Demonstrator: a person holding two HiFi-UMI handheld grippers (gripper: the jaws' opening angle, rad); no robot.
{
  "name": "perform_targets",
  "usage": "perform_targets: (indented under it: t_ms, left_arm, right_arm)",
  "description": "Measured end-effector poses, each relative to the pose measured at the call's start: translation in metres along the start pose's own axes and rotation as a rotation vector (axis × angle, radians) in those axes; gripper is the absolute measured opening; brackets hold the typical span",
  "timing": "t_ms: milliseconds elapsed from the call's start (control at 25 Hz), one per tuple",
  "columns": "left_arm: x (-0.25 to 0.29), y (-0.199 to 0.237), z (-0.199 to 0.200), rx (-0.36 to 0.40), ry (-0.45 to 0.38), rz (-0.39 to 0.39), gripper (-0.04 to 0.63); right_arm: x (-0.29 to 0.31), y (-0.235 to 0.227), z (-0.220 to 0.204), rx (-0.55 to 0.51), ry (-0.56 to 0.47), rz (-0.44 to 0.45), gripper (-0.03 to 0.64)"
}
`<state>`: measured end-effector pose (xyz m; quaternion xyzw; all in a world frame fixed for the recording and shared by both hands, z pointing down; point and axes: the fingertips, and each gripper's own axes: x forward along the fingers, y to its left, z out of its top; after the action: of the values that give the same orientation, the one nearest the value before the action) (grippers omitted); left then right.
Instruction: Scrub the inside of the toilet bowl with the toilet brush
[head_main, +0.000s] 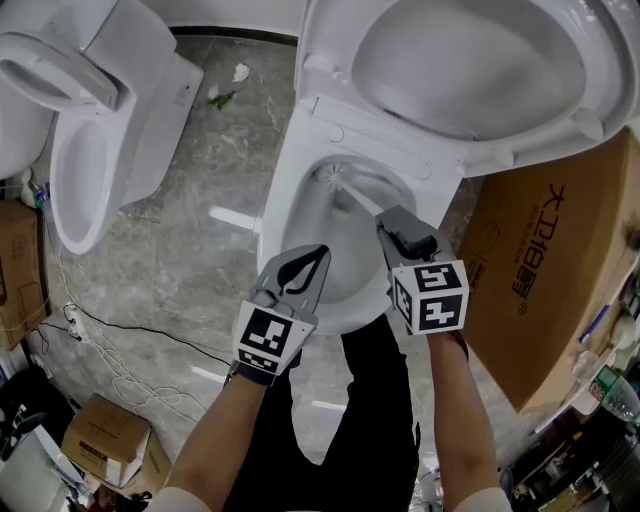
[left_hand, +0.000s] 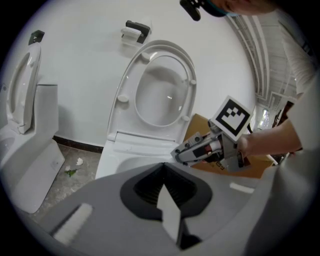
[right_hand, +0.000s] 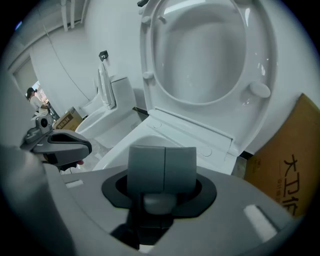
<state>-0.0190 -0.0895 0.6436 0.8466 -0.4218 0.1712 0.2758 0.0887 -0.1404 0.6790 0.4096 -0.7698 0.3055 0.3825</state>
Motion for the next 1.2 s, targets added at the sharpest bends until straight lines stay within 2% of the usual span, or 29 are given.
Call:
perform_targets:
  t_ms: [200,600,960,1200]
  left_arm:
    - [-0.005,0.003,0.01,-0.014,-0.032,0.004,0.006]
    - [-0.023,-0.003,0.046,-0.007,-0.117,-0.014,0.006]
    - [-0.035,-0.012,0.045,-0.021,-0.077,-0.032,0.006]
    - [-0.04,-0.017,0.029,-0.009,-0.048,-0.041,0.006]
  right_arm:
    - [-0.001,0.003,-0.003,0.052,0.014,0.036,0.166]
    - [-0.038,0.007,-0.013,0.13,-0.003,0.013,0.166]
    - [-0.078,0.02,-0.025,0.141,0.0,-0.022,0.166]
    - [-0.085,0.04,-0.063,0.126,0.048,-0.057,0.166]
